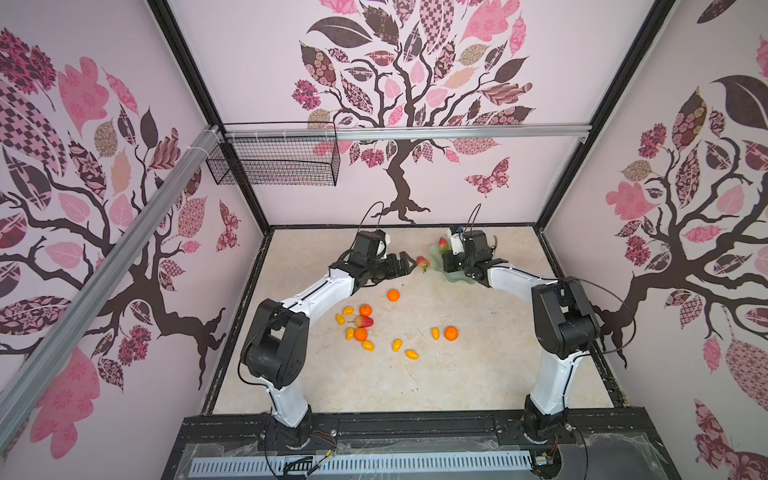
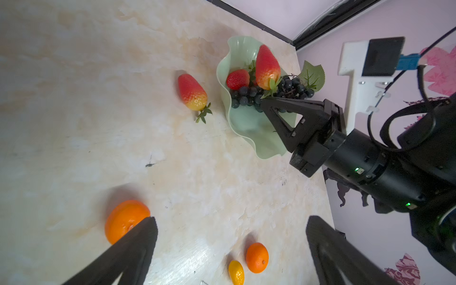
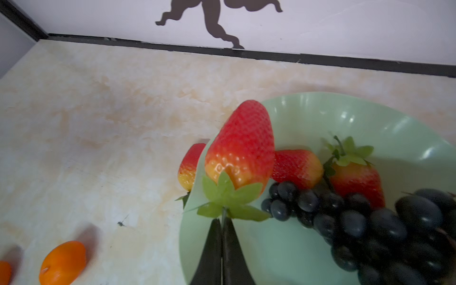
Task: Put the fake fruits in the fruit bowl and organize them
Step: 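Lift the strawberry with the right gripper over the green bowl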
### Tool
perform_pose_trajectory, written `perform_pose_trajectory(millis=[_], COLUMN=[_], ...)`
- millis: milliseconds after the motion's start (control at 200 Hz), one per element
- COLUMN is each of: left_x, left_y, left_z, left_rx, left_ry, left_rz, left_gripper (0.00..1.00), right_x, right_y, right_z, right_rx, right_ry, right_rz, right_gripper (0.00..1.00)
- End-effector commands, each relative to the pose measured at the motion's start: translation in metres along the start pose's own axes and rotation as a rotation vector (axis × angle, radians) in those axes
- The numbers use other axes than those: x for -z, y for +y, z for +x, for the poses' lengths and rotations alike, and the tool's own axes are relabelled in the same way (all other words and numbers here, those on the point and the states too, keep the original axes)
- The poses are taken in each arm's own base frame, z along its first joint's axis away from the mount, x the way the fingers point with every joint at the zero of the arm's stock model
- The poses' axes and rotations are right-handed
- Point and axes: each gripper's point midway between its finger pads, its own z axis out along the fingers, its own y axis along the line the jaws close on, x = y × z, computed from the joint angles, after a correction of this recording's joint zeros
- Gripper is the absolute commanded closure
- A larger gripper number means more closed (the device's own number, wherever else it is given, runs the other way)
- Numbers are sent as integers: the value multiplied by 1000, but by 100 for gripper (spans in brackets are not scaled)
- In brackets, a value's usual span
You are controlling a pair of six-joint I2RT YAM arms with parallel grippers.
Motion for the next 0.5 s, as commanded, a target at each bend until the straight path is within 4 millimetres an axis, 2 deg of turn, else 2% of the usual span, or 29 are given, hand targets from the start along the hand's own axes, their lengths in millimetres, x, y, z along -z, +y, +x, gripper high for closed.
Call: perform_pose_trajectory(millis=[0,65,140,320,490], left_x=[-10,-17,-20,-16,-19], left_y=[-25,-29,-23,-15,-15], left_z=[-24,-24,-21,-17,-15], left_rx=[-70,-81,-81,-89,-82], left_ry=[-48,-35,-23,-22,-10], left_rz=[14,23,16,1,7], left_gripper=[1,1,1,1,1], right_x=[10,5,-1,-22,-42], right_y=[-24,-32,-37,-52,-50], right_z=[-22,-21,-23,-23,-15], right_rx=[-57,-75,-78,-93,-92], right_ry=[-56,-48,-39,-14,29], right_rz=[102,113,116,118,90], right_gripper=[100,100,100,100,100])
